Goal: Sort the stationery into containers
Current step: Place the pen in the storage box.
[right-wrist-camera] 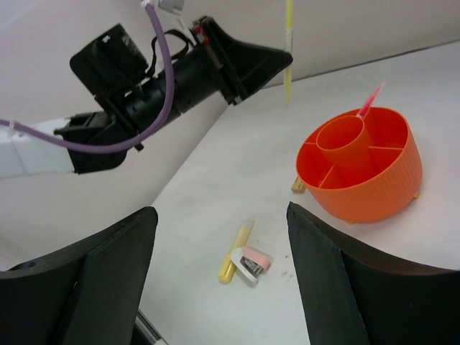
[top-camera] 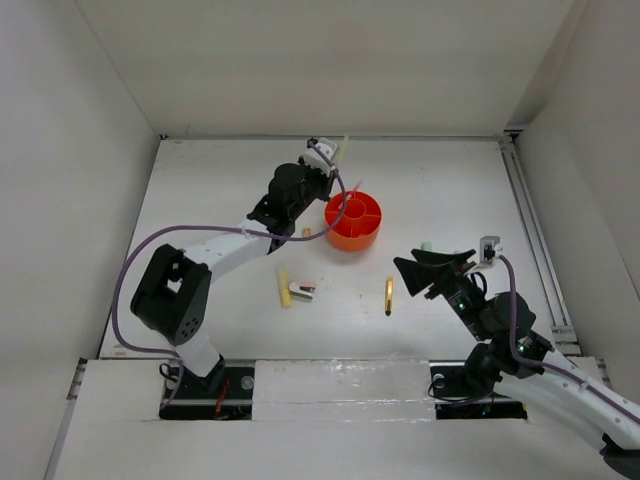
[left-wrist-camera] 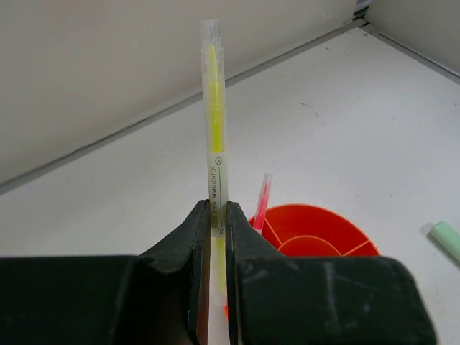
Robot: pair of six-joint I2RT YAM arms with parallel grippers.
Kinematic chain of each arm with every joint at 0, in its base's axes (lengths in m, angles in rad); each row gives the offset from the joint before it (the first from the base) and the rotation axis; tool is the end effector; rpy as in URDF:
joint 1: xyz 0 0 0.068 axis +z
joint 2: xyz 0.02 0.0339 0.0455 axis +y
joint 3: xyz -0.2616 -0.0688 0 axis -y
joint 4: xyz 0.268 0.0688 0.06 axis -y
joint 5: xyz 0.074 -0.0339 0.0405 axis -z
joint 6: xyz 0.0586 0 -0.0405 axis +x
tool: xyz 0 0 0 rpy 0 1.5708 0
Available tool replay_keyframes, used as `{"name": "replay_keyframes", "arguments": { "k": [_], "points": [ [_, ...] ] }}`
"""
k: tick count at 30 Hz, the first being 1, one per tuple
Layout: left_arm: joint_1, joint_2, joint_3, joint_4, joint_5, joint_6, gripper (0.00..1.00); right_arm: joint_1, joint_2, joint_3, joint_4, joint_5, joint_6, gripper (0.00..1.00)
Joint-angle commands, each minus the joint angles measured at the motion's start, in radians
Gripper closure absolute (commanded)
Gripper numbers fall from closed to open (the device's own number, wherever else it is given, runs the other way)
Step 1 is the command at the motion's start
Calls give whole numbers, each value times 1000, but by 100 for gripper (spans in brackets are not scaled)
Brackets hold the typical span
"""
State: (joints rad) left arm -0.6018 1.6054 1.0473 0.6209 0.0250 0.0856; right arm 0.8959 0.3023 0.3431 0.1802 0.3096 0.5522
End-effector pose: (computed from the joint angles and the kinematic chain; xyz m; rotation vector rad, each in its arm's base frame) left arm 0.3458 -0.2393 0.2922 0.5324 1.4273 -0.4324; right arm 0.1153 0.1155 0.2907 0.0297 1.4333 1.0003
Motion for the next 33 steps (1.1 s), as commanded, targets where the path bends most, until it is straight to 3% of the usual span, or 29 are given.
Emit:
{"name": "replay_keyframes", "arguments": {
  "k": [1, 13, 33],
  "points": [
    [31, 42, 101, -1, 128, 55, 100, -6, -5, 39, -31, -21, -44, 21],
    [51, 163, 131, 46, 294, 26, 100, -6, -14, 57, -85, 0, -55, 21],
    [69, 229, 5, 194, 331, -20, 100, -6, 109, 85, -58, 20, -55, 21]
  ]
}}
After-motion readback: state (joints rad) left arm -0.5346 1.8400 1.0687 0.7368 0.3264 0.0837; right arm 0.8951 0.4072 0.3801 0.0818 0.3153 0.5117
